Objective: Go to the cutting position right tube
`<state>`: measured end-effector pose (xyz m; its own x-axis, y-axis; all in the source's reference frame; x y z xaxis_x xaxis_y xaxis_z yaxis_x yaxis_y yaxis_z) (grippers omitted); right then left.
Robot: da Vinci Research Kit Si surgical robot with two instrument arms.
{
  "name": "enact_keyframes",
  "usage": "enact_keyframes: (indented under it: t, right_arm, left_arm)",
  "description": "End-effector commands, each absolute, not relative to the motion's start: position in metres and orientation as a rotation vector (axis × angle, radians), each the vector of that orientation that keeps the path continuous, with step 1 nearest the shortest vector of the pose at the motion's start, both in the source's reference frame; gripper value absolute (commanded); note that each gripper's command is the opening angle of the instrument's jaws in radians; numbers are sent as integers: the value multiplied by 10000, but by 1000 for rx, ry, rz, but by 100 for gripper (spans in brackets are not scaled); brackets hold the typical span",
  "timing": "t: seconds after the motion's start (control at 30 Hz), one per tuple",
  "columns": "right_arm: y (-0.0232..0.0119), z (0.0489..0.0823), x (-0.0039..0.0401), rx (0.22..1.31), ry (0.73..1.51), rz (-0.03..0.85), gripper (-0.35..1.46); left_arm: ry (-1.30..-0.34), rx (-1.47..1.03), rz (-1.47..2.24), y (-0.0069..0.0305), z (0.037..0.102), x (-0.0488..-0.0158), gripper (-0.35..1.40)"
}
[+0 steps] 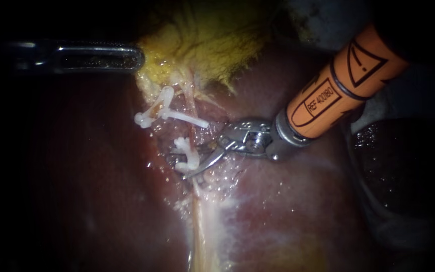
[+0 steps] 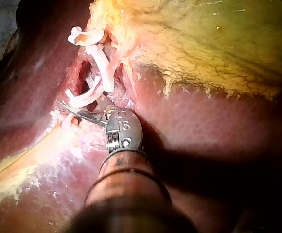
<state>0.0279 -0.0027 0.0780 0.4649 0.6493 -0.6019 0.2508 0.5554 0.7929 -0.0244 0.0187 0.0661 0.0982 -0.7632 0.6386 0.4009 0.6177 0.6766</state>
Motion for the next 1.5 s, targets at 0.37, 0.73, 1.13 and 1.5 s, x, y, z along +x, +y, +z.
enact_keyframes:
  t: [0.37, 0.73, 1.13, 1.5]
  right_arm:
    - [-29, 786, 272, 1020, 1061, 306, 103]
    - [-35, 775, 262, 1109, 1093, 266, 106]
    - [-14, 777, 261, 1069, 1100, 305, 115]
    - [-1, 765, 262, 1067, 1158, 322, 118]
  left_arm:
    - [-1186, 373, -891, 186, 661, -244, -35]
    - [-1186, 372, -892, 186, 660, -244, -35]
    - [-1186, 372, -892, 186, 659, -244, -35]
    - [-1186, 372, -892, 186, 659, -244, -35]
